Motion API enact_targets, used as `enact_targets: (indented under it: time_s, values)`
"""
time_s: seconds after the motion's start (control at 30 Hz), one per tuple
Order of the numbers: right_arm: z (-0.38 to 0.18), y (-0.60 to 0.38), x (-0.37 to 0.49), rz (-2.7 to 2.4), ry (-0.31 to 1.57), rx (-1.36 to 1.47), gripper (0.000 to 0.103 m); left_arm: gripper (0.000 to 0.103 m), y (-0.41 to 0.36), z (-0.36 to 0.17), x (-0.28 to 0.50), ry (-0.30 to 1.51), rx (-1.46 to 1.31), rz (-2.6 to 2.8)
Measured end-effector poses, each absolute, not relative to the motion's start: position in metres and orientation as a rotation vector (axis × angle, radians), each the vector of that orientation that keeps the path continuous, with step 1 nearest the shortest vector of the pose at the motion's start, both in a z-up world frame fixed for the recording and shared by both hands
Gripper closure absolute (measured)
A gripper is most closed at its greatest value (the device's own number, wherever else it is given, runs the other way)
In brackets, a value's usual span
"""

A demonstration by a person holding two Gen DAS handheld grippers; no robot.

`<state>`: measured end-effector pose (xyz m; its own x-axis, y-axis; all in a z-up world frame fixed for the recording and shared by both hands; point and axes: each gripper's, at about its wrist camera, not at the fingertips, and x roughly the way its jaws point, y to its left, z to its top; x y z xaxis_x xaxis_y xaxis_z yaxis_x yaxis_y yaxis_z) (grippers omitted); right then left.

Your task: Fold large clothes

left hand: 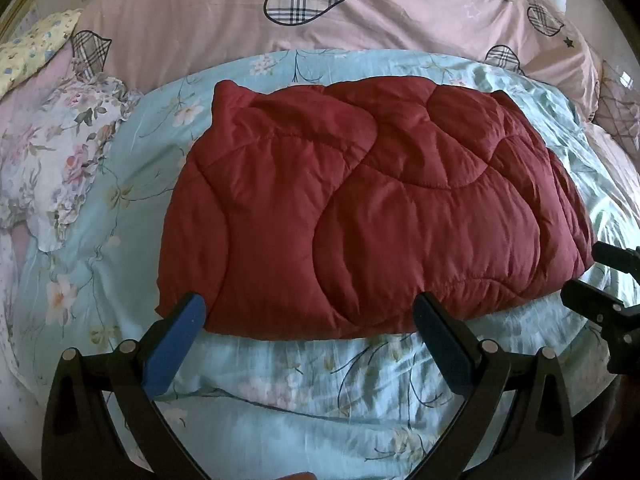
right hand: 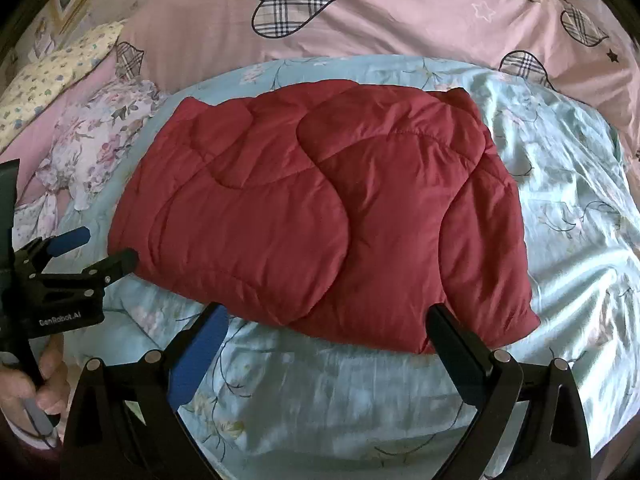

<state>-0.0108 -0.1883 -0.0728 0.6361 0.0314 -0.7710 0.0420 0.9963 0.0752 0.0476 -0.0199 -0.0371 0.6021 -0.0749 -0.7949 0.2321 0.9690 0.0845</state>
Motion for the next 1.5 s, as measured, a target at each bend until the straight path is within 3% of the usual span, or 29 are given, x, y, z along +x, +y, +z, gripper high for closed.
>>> enact_targets:
  time_s: [1.5]
  values:
    - [-0.065, -0.19, -0.004, -0.009, 0.862, 0.086, 0.003, 0.0, -0.021, -0.034, 0.06, 0.895, 0.186, -0.173]
